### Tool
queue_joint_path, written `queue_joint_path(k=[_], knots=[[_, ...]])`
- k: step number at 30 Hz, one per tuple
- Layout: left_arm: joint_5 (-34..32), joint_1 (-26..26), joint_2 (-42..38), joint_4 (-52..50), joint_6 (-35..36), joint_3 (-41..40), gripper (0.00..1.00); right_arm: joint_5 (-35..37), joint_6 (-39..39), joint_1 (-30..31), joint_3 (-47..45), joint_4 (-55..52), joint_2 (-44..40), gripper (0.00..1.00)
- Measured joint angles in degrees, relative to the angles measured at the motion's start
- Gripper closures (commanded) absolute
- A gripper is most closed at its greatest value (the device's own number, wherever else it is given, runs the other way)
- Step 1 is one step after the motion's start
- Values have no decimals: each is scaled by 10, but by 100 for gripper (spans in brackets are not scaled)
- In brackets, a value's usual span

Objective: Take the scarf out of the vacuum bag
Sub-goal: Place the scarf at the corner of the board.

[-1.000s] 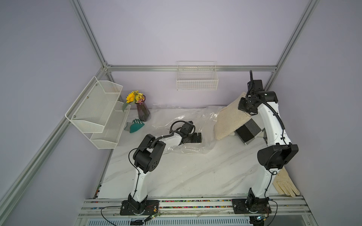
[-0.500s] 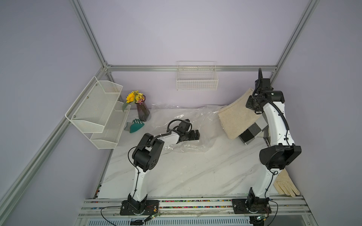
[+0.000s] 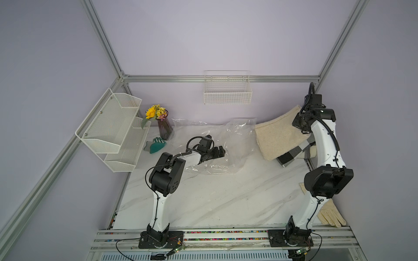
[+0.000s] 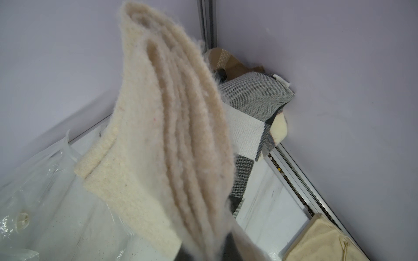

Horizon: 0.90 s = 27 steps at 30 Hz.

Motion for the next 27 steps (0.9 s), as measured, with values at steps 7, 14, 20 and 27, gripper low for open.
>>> queue_joint_path(k=[7,14,20,27], knots=[[0,10,-15,14,0,-26,0,-18,5,-42,-6,18,-3,100],[0,17,-34,11,1,-48,0,-18,14,-52,-7,35,-3,13],[5,19,-37,9,1,-50,0,-16,18,-52,-15,49,-3,3],[13,19,-68,-11,6,-80,0,-46,24,-52,-92,83,-42,3]])
